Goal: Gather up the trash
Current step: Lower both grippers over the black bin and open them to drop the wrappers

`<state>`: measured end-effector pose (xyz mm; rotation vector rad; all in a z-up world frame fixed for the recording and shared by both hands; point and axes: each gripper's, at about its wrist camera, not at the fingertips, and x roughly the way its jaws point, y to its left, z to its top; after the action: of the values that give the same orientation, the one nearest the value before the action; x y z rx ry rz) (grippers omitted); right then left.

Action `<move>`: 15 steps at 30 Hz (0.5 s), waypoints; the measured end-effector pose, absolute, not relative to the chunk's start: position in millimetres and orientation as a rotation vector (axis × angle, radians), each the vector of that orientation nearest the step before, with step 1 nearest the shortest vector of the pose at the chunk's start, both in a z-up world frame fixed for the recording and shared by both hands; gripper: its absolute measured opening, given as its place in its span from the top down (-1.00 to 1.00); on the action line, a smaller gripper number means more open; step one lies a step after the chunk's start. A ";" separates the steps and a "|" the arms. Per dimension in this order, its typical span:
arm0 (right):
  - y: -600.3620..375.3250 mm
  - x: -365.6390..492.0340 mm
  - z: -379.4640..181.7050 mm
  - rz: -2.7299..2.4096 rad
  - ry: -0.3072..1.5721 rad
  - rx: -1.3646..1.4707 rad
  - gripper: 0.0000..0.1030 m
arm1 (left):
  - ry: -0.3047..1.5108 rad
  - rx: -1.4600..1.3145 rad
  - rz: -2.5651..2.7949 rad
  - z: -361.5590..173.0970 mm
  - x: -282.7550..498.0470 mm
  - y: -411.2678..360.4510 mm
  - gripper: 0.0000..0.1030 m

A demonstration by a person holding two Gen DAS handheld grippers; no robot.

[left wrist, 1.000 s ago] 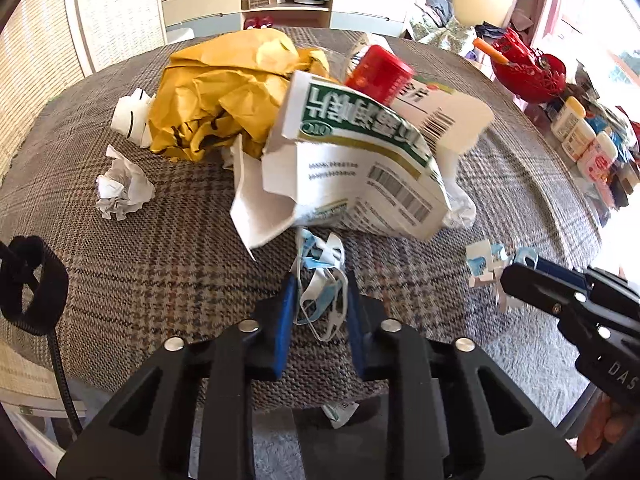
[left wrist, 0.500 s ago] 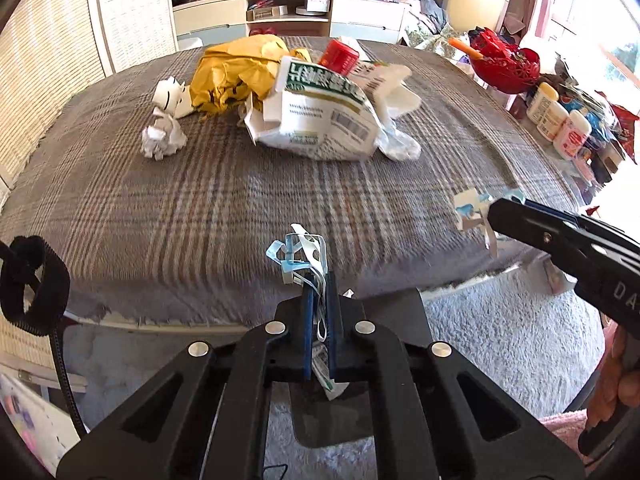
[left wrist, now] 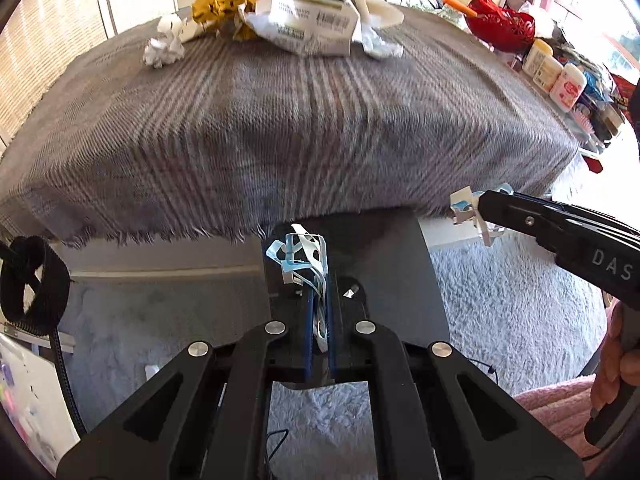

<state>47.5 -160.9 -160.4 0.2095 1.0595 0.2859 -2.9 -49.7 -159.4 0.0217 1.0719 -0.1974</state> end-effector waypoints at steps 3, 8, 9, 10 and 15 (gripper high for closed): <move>-158.4 47.3 -176.1 0.294 1.103 0.227 0.59 | 1.094 0.026 -0.208 -172.6 -6.2 -53.4 0.92; -150.2 51.3 -197.4 0.286 1.163 0.218 0.59 | 1.139 0.027 -0.226 -190.9 -5.4 -58.6 0.91; -148.9 52.1 -199.9 0.280 1.167 0.215 0.59 | 1.147 0.017 -0.227 -193.2 -4.3 -57.8 0.90; -147.3 52.0 -200.4 0.278 1.169 0.216 0.59 | 1.155 0.014 -0.224 -194.9 -2.6 -56.6 0.89; -141.7 54.5 -200.9 0.285 1.169 0.210 0.54 | 1.162 0.001 -0.220 -195.9 1.7 -53.3 0.79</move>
<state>54.5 -141.7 -200.9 0.2101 1.1688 0.2846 1.7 -53.3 -195.9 0.0013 1.1621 -0.2197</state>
